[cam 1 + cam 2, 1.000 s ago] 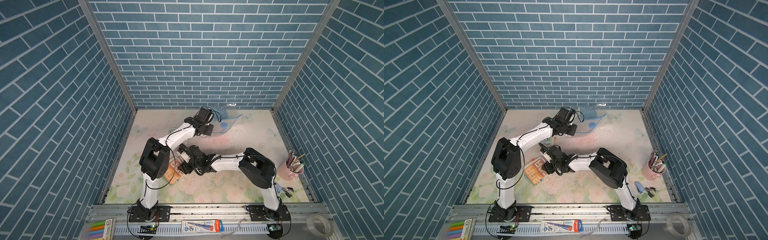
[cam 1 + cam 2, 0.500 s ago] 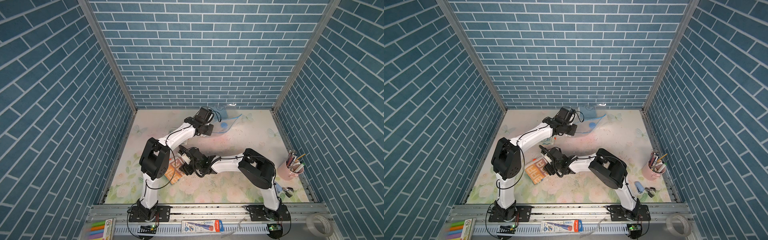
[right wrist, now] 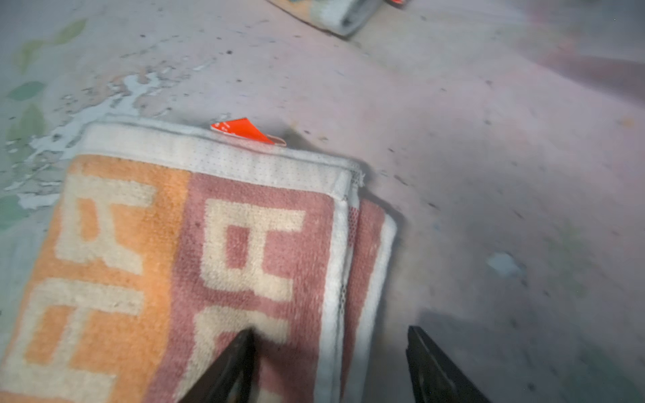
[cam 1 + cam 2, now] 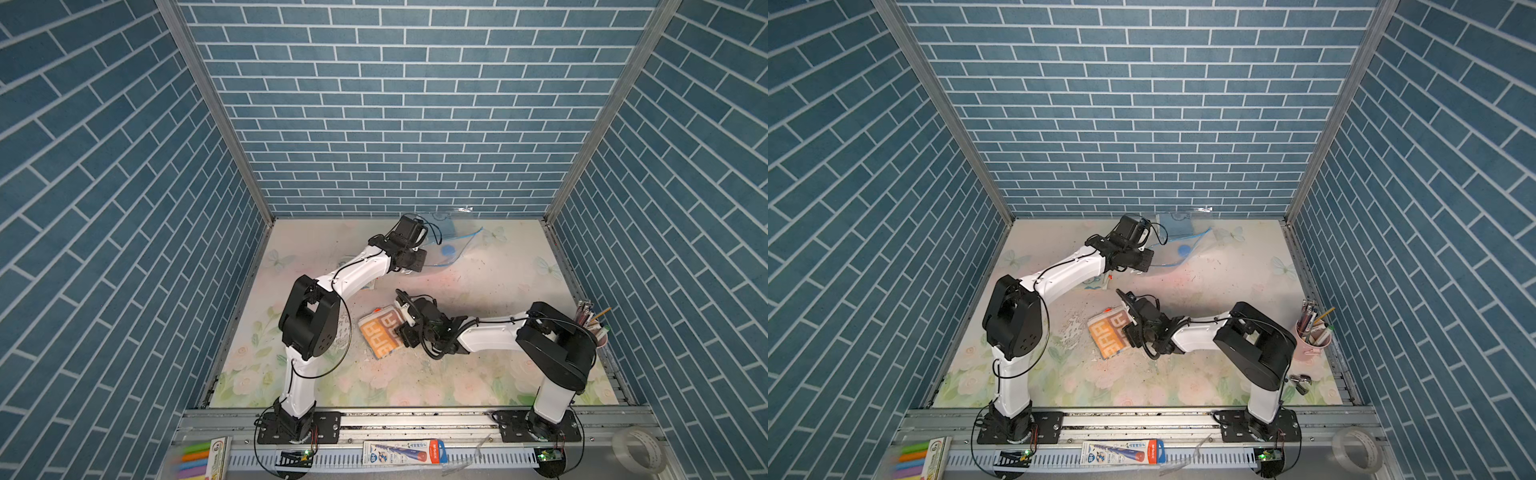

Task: Place the folded towel into the vacuum bag
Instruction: Move the towel to the center of the board.

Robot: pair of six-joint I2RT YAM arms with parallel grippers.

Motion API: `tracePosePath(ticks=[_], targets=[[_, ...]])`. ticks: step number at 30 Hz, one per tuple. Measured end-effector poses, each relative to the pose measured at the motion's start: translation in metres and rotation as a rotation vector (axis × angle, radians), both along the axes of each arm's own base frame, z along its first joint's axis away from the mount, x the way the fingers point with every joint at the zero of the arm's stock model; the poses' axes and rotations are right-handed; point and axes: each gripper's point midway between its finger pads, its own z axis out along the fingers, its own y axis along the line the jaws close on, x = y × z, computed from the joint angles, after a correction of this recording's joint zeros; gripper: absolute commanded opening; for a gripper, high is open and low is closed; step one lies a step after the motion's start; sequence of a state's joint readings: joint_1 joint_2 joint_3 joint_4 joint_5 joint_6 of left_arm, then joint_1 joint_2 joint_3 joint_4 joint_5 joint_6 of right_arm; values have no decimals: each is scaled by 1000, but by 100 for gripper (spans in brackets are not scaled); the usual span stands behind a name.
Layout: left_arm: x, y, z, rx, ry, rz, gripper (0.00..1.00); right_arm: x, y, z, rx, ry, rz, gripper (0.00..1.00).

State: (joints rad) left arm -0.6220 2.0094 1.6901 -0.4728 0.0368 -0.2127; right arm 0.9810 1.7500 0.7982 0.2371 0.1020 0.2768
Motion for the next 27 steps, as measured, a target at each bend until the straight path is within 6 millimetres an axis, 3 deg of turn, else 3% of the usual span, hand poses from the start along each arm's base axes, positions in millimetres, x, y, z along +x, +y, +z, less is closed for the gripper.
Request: tracePosePath(ticks=[7, 13, 18, 27], targets=[[0, 2, -1, 10, -2, 8, 0, 16, -80, -1, 11, 61, -244, 70], [0, 2, -1, 21, -12, 9, 0, 20, -131, -5, 37, 124, -429, 70], [-3, 5, 2, 42, -27, 8, 0, 16, -145, -5, 53, 171, -497, 70], [-16, 17, 31, 85, -110, 5, 0, -20, -138, 2, 82, 351, -439, 70]])
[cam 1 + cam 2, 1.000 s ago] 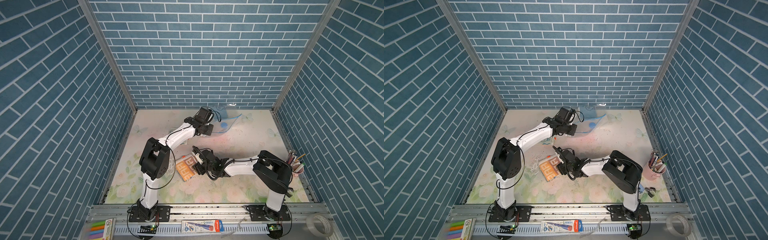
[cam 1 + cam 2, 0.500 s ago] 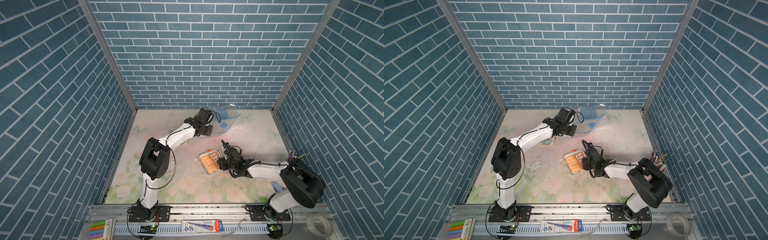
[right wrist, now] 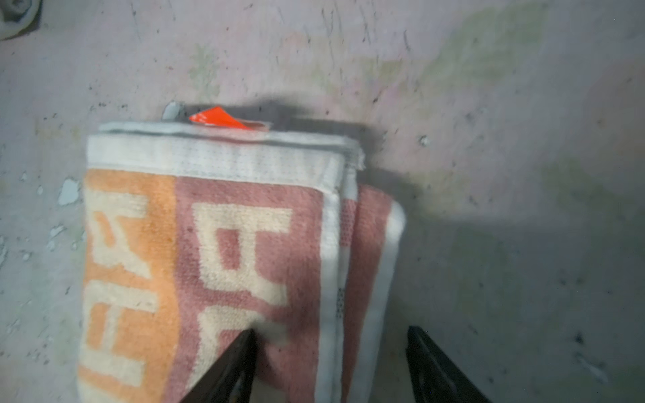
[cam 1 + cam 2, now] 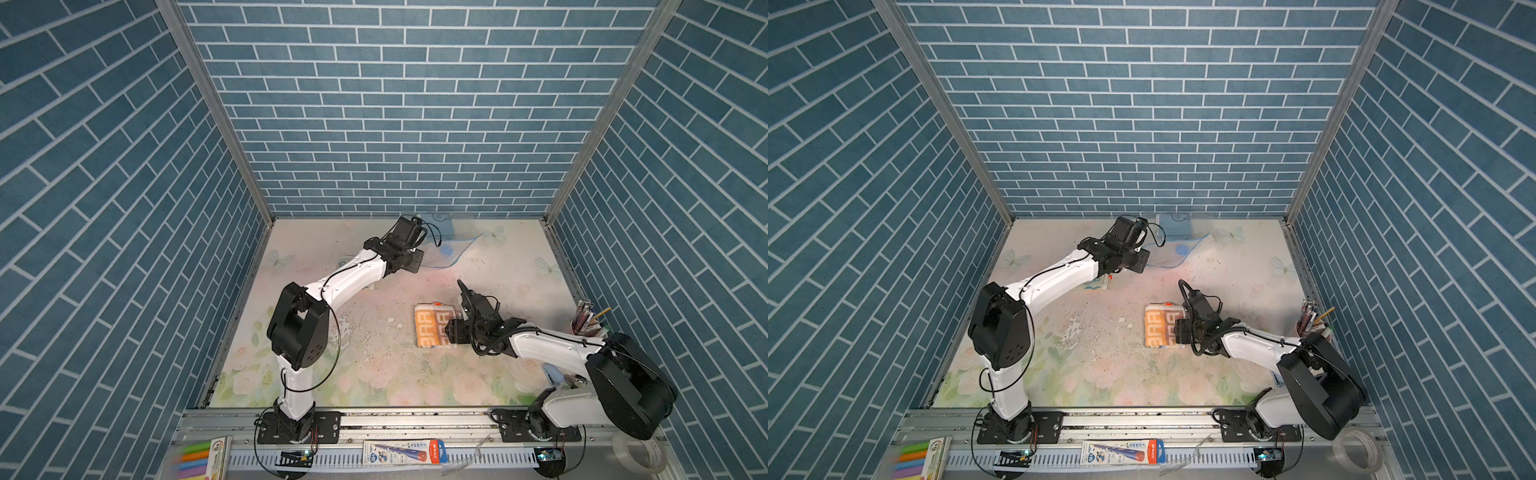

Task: Place the folded towel into the vacuum bag
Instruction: Move the towel to the center of the board, then pick up the towel from the center of the board.

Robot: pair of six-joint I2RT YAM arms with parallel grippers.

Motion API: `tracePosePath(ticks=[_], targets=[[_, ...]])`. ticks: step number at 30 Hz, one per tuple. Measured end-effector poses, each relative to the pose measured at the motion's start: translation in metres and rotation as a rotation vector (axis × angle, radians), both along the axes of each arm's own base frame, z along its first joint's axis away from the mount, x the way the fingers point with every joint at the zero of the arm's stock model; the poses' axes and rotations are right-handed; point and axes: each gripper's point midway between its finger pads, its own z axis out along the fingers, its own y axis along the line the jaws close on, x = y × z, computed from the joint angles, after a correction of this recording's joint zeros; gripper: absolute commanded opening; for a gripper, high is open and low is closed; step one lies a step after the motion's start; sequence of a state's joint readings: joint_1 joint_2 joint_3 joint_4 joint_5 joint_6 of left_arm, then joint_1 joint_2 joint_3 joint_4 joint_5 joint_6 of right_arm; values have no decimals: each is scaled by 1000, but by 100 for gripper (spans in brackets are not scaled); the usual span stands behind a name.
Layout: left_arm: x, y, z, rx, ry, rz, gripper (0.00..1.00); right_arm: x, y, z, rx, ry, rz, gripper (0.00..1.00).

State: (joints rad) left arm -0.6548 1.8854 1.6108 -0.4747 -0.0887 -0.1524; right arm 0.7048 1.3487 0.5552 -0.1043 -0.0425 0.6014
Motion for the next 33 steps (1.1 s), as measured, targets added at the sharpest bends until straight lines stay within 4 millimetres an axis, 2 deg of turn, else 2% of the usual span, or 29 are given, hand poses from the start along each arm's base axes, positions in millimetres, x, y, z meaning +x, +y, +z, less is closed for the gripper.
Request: tracePosePath(ticks=[6, 10, 16, 19, 23, 29, 33], targets=[[-12, 4, 5, 6, -7, -8, 0, -19, 9, 29, 85, 54, 50, 73], [-15, 6, 0, 11, 4, -8, 0, -15, 8, 47, 95, 84, 6, 72], [-20, 3, -9, 20, 16, -17, 0, -4, -8, 61, 78, 146, -133, 72], [-26, 0, -16, 28, 26, -29, 0, -3, -16, 58, 74, 190, -194, 72], [-31, -4, -20, 33, 32, -42, 0, -7, -19, 44, 55, 274, -236, 72], [-37, -9, -25, 37, 37, -57, 0, -10, -9, 26, 52, 378, -233, 73], [-39, -10, -26, 37, 37, -61, 0, -11, -4, 17, 52, 420, -224, 70]])
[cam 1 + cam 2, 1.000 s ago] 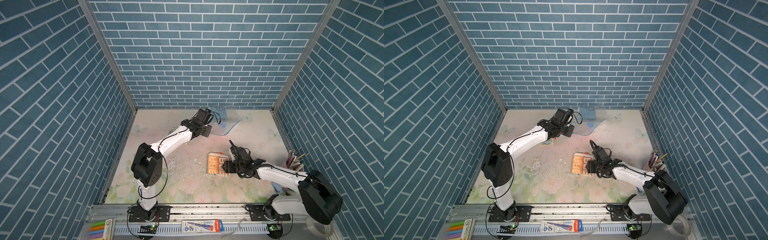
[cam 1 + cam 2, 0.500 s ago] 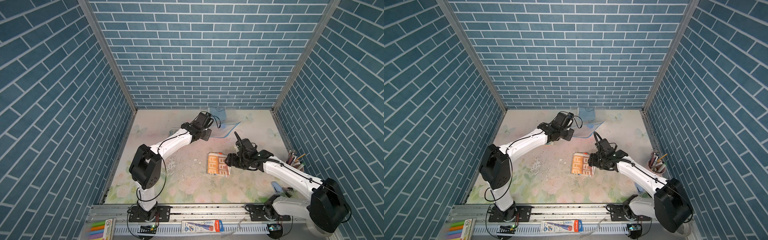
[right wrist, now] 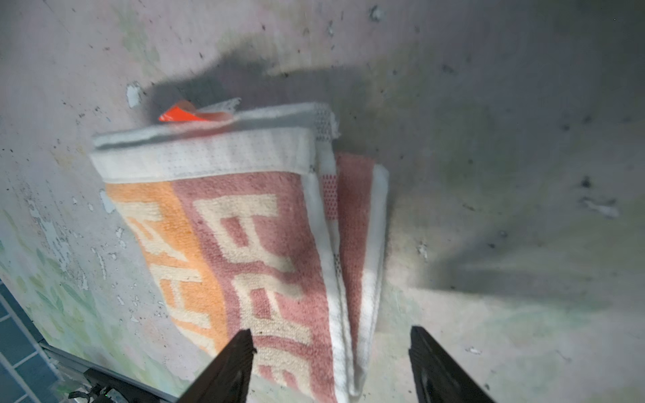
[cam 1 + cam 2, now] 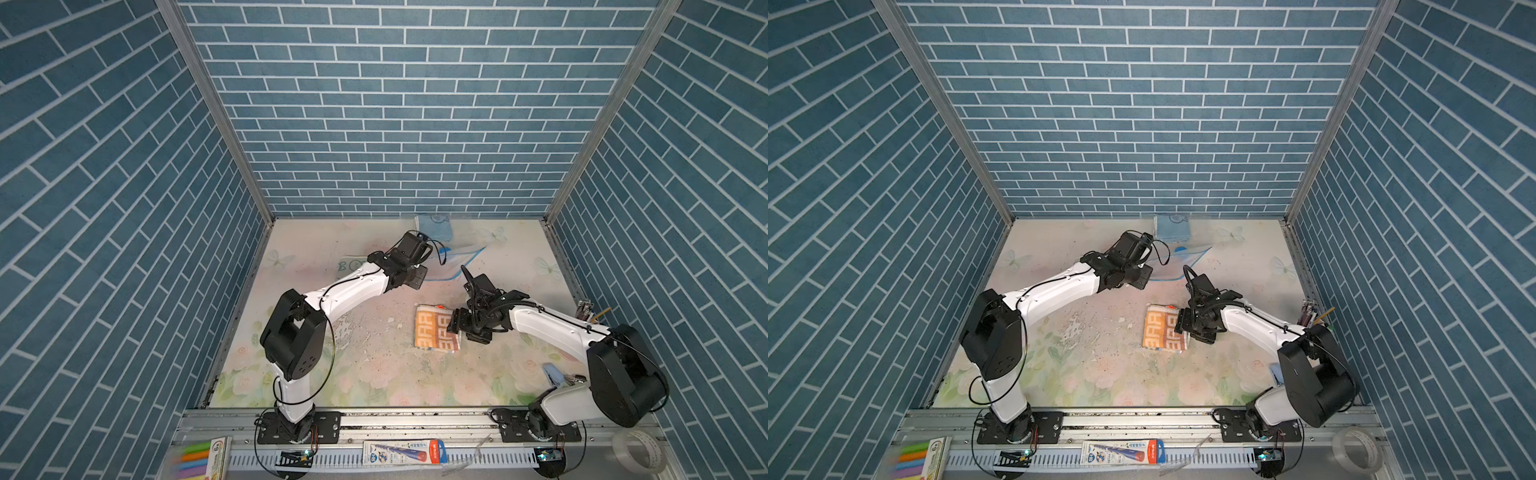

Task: Place the folded towel into the vacuum bag
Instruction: Pick up the towel from the center of the board.

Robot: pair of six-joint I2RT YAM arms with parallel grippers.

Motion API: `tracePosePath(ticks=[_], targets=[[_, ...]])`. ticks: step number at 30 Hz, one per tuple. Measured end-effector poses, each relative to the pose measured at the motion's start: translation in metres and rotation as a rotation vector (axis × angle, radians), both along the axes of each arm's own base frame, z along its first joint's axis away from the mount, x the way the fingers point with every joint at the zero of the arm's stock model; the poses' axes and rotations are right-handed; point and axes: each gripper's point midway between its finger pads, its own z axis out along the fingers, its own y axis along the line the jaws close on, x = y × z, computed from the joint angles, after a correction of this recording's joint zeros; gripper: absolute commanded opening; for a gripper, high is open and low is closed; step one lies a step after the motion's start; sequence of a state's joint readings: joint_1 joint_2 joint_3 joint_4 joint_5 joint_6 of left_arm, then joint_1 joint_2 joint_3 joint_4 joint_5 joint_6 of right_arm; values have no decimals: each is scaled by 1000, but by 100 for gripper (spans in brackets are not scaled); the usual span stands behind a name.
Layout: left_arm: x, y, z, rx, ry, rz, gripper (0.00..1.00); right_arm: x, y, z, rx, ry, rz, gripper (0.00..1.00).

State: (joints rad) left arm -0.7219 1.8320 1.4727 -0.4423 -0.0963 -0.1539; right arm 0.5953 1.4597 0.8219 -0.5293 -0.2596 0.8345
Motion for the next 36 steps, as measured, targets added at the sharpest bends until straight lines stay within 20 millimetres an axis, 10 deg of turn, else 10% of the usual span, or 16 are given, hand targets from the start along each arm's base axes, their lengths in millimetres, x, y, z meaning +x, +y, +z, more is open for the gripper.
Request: tracePosePath(ticks=[36], targets=[[1, 2, -1, 7, -7, 11, 0, 16, 46, -28, 165, 51, -9, 1]])
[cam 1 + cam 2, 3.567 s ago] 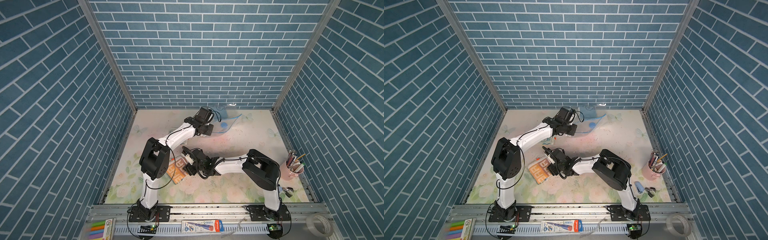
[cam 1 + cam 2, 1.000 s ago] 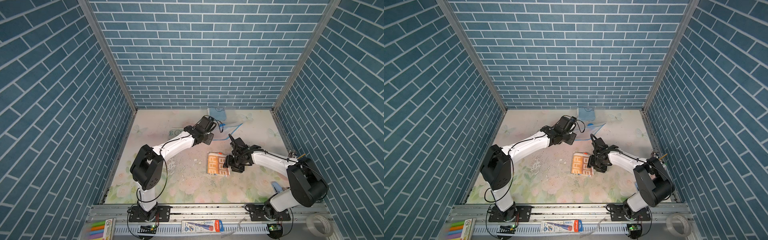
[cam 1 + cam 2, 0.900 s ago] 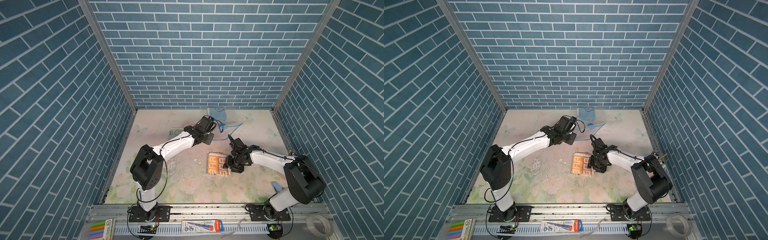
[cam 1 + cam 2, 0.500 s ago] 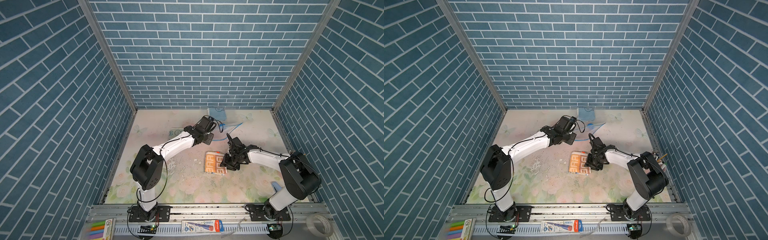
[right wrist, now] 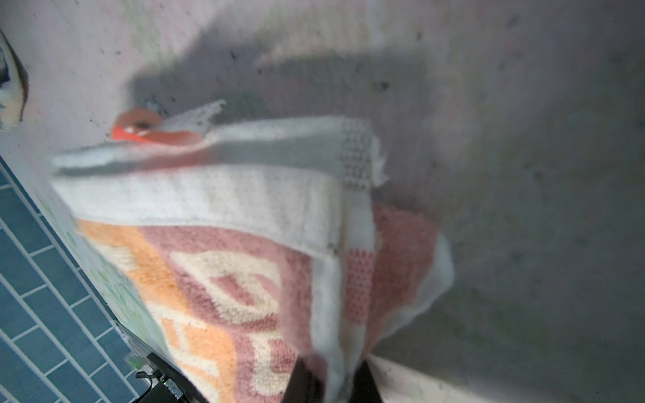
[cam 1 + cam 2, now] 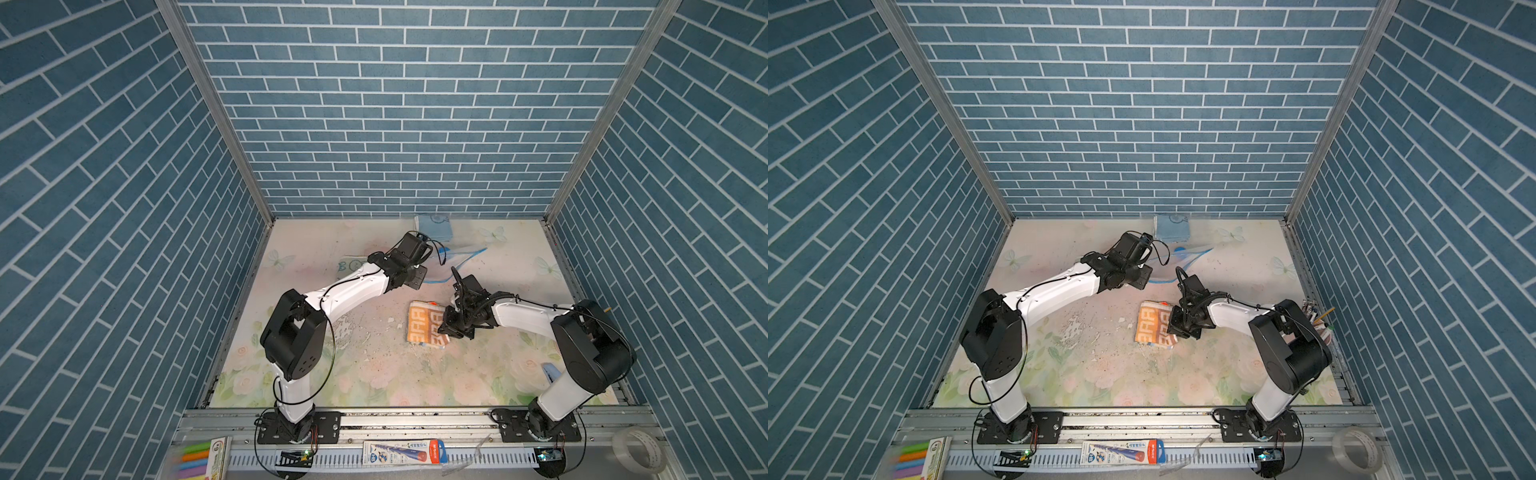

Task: Place the folded towel into the vacuum bag
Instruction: Pick up the towel from the center of the board.

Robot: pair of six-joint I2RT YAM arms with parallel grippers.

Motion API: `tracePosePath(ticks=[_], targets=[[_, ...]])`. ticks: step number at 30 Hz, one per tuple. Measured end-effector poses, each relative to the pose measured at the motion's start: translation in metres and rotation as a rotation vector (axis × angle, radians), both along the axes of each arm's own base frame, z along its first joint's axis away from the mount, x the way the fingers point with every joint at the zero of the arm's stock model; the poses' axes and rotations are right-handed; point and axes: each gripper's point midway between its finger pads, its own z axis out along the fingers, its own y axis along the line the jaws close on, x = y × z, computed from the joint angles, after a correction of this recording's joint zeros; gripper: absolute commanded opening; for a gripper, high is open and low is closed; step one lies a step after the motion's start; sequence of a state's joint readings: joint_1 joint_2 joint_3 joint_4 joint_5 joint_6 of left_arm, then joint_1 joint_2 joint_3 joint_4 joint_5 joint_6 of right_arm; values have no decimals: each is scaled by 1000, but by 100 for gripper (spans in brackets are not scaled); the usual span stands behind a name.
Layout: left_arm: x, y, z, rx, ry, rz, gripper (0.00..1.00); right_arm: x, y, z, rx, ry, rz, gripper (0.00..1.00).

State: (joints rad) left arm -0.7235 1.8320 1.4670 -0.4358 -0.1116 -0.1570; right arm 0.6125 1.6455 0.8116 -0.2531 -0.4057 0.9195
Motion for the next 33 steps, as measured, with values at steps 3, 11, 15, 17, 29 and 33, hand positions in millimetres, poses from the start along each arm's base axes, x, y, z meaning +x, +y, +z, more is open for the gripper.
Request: tracePosePath(ticks=[3, 11, 15, 17, 29, 33], targets=[[0, 0, 0, 0, 0, 0, 0, 0, 0, 2, 15, -27, 3, 0], [0, 1, -2, 4, -2, 4, 0, 2, -5, 43, 73, -177, 10, 0], [0, 3, -2, 8, -6, 9, 0, 5, -10, 71, 107, -248, -3, 0], [0, 4, -1, 10, -10, 13, 0, 4, -16, 80, 110, -263, -17, 0], [1, 6, 18, 0, -63, 27, 0, 1, -66, 151, 135, -337, -150, 0], [-1, 0, 23, -8, -81, 20, 0, -6, -76, 175, 148, -349, -159, 0]])
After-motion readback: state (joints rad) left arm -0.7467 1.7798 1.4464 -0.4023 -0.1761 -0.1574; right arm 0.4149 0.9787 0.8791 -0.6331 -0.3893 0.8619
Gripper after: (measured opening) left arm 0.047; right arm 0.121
